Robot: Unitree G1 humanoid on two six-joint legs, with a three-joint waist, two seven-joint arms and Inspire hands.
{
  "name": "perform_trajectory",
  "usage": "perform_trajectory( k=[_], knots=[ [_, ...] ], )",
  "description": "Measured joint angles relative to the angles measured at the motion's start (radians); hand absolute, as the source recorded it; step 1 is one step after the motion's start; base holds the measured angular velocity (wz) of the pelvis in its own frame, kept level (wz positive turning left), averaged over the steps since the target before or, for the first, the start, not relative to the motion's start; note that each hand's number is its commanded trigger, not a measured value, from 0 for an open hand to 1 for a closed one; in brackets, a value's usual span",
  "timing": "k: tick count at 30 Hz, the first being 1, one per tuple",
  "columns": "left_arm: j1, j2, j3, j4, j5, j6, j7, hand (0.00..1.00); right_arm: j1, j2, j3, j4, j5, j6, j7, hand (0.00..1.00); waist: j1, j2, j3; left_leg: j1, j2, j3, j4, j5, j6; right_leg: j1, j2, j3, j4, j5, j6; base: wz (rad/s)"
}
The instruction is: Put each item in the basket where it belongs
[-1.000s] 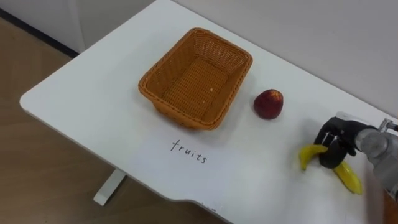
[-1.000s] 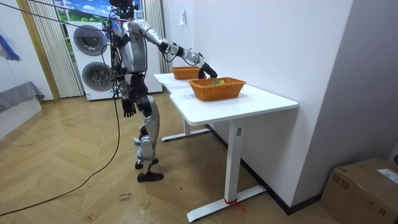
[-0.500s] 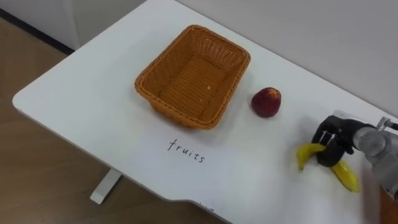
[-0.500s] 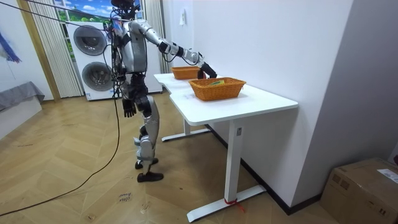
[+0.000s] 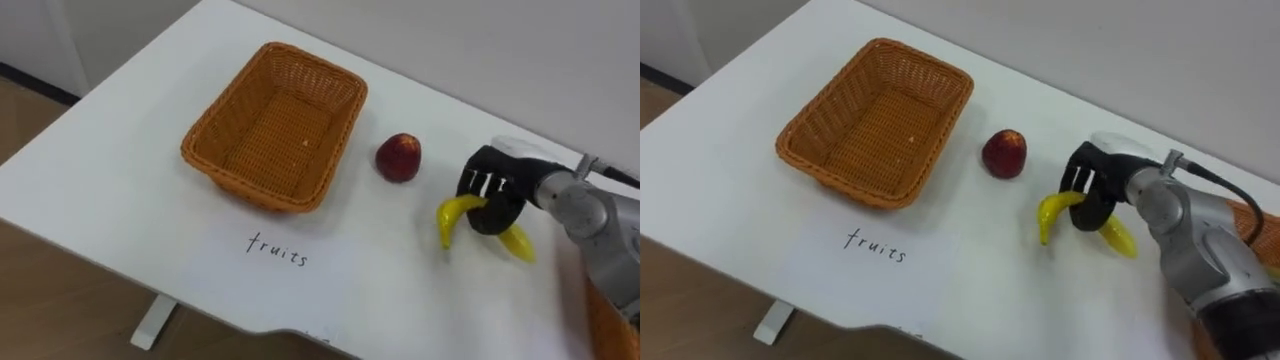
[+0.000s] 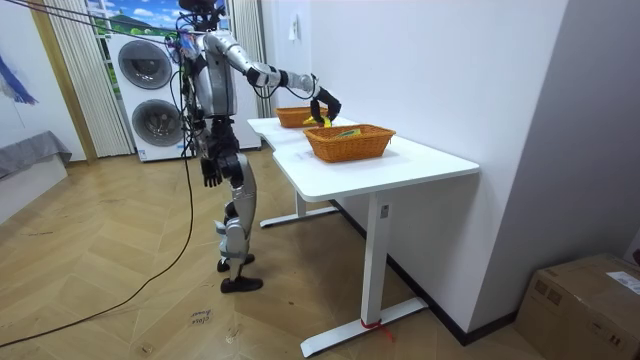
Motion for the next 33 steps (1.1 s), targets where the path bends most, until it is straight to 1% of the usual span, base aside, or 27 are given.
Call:
perform_trajectory(
  k=[3,5,7,8,10,11,12,14,16,17,20,23,25,28,29,31,33],
  knots=[
    [0.028,-0.007,0.018,-0.019,0.000,0.002,-0.001,0.00,0.001,0.000,-0.037,-0.053,0.000,0.003,0.000,1.00,-0.023,-0.002,-0.0018,0.012,0.001,0.000,-0.001,0.000,0.000,0.013,-0.001,0.002,0.000,0.000,0.000,0.00],
    [0.029,-0.012,0.021,-0.021,0.001,0.001,-0.001,0.00,0.001,0.000,-0.066,-0.081,0.000,0.001,-0.005,1.00,-0.030,0.000,-0.0008,0.015,0.000,0.002,0.000,0.000,0.000,0.017,-0.001,0.002,0.000,0.000,0.000,0.00],
    [0.030,-0.014,0.033,-0.021,0.001,0.001,-0.001,0.00,0.002,0.000,-0.075,-0.103,-0.010,0.004,-0.011,1.00,-0.032,0.001,0.0001,0.024,0.000,0.002,0.000,0.000,0.000,0.025,-0.002,0.002,0.001,0.000,0.000,0.00],
    [0.030,-0.015,0.037,-0.023,0.000,0.001,-0.001,0.00,0.004,-0.001,-0.081,-0.122,-0.010,0.006,-0.012,1.00,-0.042,0.001,0.0001,0.024,0.000,0.002,0.001,0.000,0.000,0.025,-0.002,0.003,0.001,0.000,0.001,0.00],
    [0.029,-0.018,0.037,-0.028,0.000,0.001,-0.001,0.00,0.004,-0.002,-0.092,-0.163,-0.009,0.005,-0.016,1.00,-0.050,0.005,0.0007,0.024,0.000,0.002,0.003,0.000,0.000,0.025,-0.002,0.005,0.001,0.000,0.001,0.00],
    [0.028,-0.019,0.038,-0.028,0.000,0.001,-0.001,0.00,0.004,-0.004,-0.092,-0.186,-0.009,0.004,-0.023,1.00,-0.053,0.009,-0.0003,0.024,0.000,0.002,0.004,-0.001,0.000,0.026,-0.003,0.006,0.001,0.000,0.001,-0.03],
    [0.028,-0.022,0.039,-0.028,0.001,0.001,-0.001,0.00,0.004,-0.005,-0.094,-0.205,-0.010,0.001,-0.027,1.00,-0.056,0.014,-0.0031,0.025,0.000,0.003,0.004,0.000,0.000,0.026,-0.004,0.007,0.001,0.000,0.001,-0.04],
    [0.027,-0.030,0.043,-0.031,0.000,0.001,-0.001,0.00,0.004,-0.005,-0.095,-0.237,-0.009,0.000,-0.041,1.00,-0.063,0.025,-0.0040,0.027,-0.001,0.006,0.003,0.000,0.001,0.026,-0.004,0.008,0.002,0.000,0.001,-0.02],
    [0.027,-0.036,0.047,-0.031,-0.001,0.000,0.000,0.00,0.003,-0.005,-0.100,-0.264,-0.009,-0.004,-0.058,1.00,-0.068,0.036,-0.0017,0.033,-0.002,0.006,-0.002,0.002,0.003,0.028,-0.005,0.008,0.004,0.000,0.001,0.00],
    [0.028,-0.038,0.048,-0.031,0.000,-0.001,0.001,0.00,0.003,-0.005,-0.103,-0.278,-0.009,-0.004,-0.070,1.00,-0.069,0.042,0.0021,0.042,-0.003,0.009,-0.010,0.004,0.003,0.031,-0.005,0.010,0.005,0.000,0.001,-0.05],
    [0.032,-0.045,0.050,-0.031,0.000,-0.001,0.020,0.00,0.003,-0.005,-0.113,-0.330,-0.009,0.000,-0.079,1.00,-0.070,0.045,0.0040,0.059,-0.004,0.019,-0.040,0.017,0.002,0.034,-0.012,0.013,0.005,0.000,0.001,-0.06],
    [0.041,-0.065,0.068,-0.028,0.001,-0.002,0.021,0.00,0.003,0.001,-0.130,-0.385,-0.009,-0.002,-0.079,1.00,-0.072,0.045,0.0048,0.074,-0.004,0.022,-0.060,0.022,0.000,0.041,-0.012,0.009,0.002,-0.001,0.002,-0.03],
    [0.043,-0.072,0.071,-0.028,0.002,-0.002,0.020,0.00,0.003,0.001,-0.141,-0.416,-0.009,0.002,-0.079,1.00,-0.070,0.037,-0.0009,0.078,-0.004,0.021,-0.069,0.024,-0.002,0.041,-0.011,0.009,0.001,-0.002,0.003,0.00],
    [0.040,-0.073,0.072,-0.028,0.001,-0.007,0.017,0.00,0.003,0.001,-0.141,-0.456,-0.006,-0.002,-0.079,1.00,-0.068,0.027,-0.0066,0.078,-0.003,0.016,-0.070,0.024,-0.002,0.042,-0.009,0.008,0.000,-0.002,0.003,0.04],
    [0.039,-0.073,0.072,-0.028,0.001,-0.008,0.015,0.00,0.003,0.001,-0.141,-0.462,-0.006,-0.002,-0.079,1.00,-0.066,0.026,-0.0074,0.079,-0.003,0.016,-0.070,0.024,-0.002,0.042,-0.009,0.009,0.001,-0.002,0.003,0.00],
    [0.034,-0.073,0.073,-0.030,0.001,-0.016,0.010,0.00,0.002,0.001,-0.141,-0.469,-0.005,-0.006,-0.081,1.00,-0.051,0.021,-0.0065,0.080,-0.004,0.017,-0.071,0.024,-0.002,0.043,-0.009,0.009,0.000,-0.002,0.004,0.00],
    [0.030,-0.077,0.086,-0.030,0.001,-0.019,0.006,0.00,0.002,0.001,-0.140,-0.475,-0.006,-0.004,-0.081,1.00,-0.044,0.019,-0.0056,0.079,-0.005,0.014,-0.071,0.024,-0.002,0.043,-0.009,0.008,0.000,-0.002,0.004,0.02]
  ],
)
